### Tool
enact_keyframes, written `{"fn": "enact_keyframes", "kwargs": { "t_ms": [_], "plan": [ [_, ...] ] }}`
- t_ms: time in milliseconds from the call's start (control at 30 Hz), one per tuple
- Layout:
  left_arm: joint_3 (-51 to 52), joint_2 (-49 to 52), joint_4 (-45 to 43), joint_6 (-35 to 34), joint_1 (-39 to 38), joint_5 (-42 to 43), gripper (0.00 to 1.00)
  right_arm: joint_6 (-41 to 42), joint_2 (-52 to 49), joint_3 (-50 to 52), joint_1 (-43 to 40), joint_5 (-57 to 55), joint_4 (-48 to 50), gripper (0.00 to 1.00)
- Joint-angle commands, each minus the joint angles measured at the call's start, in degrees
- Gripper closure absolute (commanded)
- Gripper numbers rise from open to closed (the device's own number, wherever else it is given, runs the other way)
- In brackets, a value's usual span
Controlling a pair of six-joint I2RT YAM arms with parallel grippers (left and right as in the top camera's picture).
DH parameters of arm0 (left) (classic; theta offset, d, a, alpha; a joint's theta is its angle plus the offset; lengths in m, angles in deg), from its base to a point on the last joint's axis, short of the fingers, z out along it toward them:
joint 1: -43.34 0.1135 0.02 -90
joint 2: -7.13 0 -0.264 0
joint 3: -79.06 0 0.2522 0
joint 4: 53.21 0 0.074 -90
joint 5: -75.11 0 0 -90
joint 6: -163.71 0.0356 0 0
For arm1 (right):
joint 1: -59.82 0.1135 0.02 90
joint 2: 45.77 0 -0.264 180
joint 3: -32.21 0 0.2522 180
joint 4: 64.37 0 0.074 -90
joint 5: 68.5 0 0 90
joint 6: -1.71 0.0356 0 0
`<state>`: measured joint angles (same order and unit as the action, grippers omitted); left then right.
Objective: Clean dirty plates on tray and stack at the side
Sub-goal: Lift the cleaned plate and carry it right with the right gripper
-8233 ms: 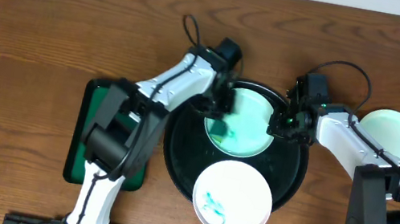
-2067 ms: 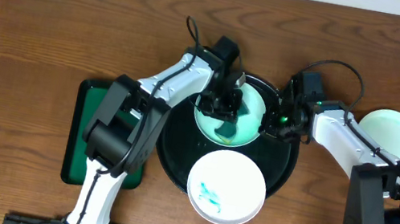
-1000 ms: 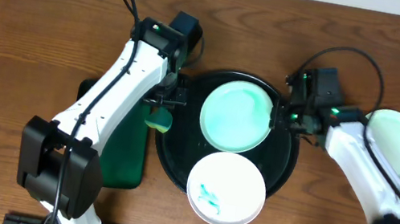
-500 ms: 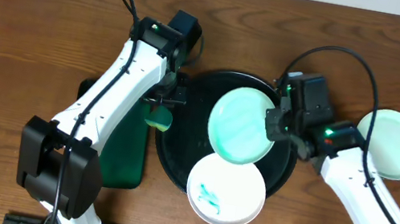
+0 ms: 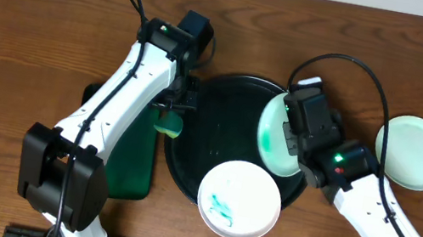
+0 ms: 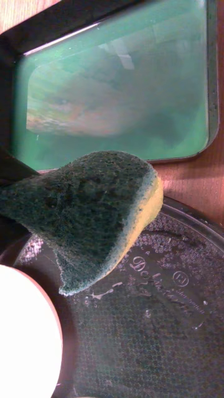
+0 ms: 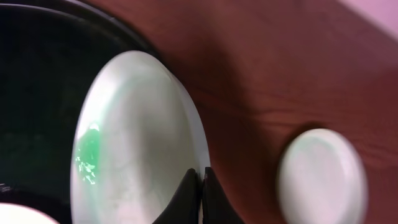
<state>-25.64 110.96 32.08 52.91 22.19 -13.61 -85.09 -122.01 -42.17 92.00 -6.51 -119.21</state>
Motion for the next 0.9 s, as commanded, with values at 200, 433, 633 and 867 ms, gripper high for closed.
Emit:
{"fn": "enact_keyframes", "kwargs": {
  "t_ms": [200, 433, 633, 867],
  "plan": [
    [0.8, 0.3, -0.3, -0.3, 0.2, -0.9, 0.93, -12.2, 1.4, -3.5, 6.5, -21.6, -0.7, 0.99],
    [0.9, 0.7, -0.5, -0.3, 0.3, -0.9, 0.93, -1.9, 1.4, -3.5, 9.9, -22.4, -3.6, 0.99],
    [0.9, 0.7, -0.7, -0.3, 0.2, -0.9, 0.93, 16.7, 1.4, -3.5, 7.3, -4.5, -6.3, 0.99],
    [0.9, 0.8, -0.7, 0.0, 0.2, -0.9, 0.93, 34.3, 1.4, -3.5, -2.1, 2.9, -8.0, 0.79]
  ]
}}
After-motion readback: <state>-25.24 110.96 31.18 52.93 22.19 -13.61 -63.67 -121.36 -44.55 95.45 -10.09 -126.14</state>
